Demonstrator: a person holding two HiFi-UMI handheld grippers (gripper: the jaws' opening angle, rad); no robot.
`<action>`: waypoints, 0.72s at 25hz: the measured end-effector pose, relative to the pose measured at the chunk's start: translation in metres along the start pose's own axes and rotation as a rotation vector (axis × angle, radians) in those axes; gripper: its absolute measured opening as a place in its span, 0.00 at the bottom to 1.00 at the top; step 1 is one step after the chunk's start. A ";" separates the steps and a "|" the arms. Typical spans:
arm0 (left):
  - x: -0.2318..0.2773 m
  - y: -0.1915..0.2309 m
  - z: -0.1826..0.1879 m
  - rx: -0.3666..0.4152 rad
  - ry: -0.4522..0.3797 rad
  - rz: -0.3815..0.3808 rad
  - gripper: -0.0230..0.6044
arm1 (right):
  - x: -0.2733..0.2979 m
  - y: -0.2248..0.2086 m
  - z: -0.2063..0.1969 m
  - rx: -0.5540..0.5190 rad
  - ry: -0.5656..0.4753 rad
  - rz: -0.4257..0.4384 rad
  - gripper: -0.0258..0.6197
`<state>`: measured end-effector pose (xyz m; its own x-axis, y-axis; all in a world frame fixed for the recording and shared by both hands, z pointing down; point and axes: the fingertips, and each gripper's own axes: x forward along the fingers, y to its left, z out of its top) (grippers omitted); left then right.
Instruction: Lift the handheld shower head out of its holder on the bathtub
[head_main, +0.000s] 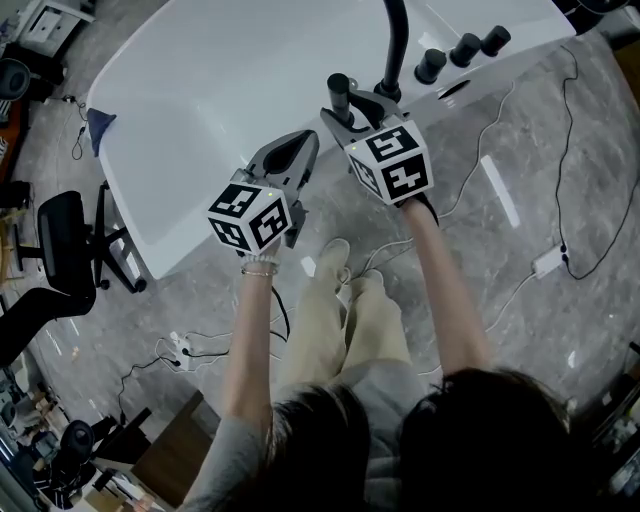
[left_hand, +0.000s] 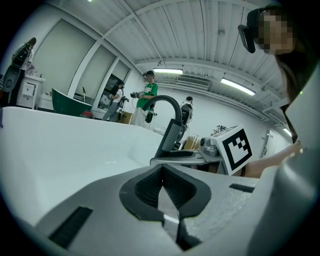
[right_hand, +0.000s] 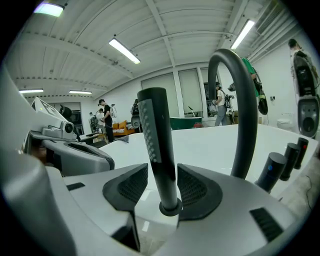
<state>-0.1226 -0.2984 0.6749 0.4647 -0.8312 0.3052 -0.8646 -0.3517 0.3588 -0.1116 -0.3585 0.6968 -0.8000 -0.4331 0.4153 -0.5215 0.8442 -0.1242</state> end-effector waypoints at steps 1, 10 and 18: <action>0.001 0.001 -0.001 0.000 0.002 -0.002 0.04 | 0.001 -0.001 -0.001 0.002 0.002 -0.005 0.29; 0.013 0.010 -0.001 -0.006 0.011 -0.013 0.04 | 0.014 -0.014 -0.014 0.016 0.039 -0.051 0.27; 0.004 0.007 0.003 -0.020 0.013 -0.030 0.04 | 0.014 -0.006 -0.014 -0.040 0.108 -0.074 0.25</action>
<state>-0.1277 -0.3052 0.6762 0.4930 -0.8148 0.3052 -0.8463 -0.3676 0.3856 -0.1154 -0.3654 0.7157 -0.7224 -0.4598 0.5165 -0.5636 0.8242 -0.0546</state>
